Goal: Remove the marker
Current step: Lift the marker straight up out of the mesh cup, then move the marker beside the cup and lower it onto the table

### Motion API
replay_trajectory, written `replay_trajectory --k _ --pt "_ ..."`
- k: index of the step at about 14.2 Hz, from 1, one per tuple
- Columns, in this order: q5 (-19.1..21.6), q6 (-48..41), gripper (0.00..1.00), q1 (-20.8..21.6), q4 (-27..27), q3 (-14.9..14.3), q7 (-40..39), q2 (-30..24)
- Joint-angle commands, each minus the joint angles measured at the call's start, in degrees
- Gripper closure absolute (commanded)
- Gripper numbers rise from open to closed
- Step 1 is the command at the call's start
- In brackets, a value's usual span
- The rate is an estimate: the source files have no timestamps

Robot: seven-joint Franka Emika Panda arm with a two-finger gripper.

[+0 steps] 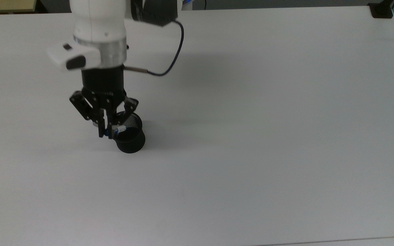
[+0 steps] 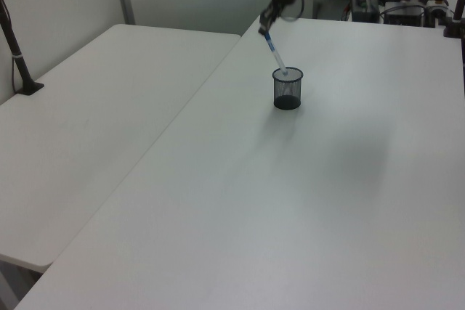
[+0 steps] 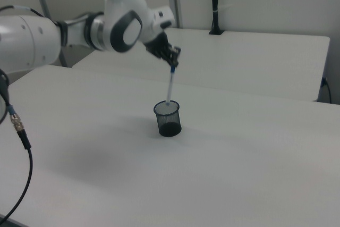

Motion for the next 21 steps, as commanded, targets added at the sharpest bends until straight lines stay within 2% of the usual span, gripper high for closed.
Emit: replay_trajectory --k 1,3,6,11,14,17,20,21 --pt "3.73 -0.23 0.99 0.81 -0.42 -1.53 -0.23 -5.46" --pt "5.75 -0.85 0.99 2.56 -0.77 -1.71 -0.23 -6.35" --pt "6.02 -7.07 0.99 7.04 -0.59 -1.71 2.57 -5.30" --pt "5.23 -14.12 0.99 13.73 1.60 -1.71 6.27 0.84" --pt "4.53 -15.17 0.99 14.26 5.10 -1.10 6.89 7.33" --pt "1.64 -15.35 0.99 14.53 7.05 -0.92 6.80 12.09" --pt "0.93 -15.09 0.97 15.49 6.88 -0.84 6.71 13.95" --pt "0.93 -15.09 0.93 15.49 6.62 -0.84 6.71 14.04"
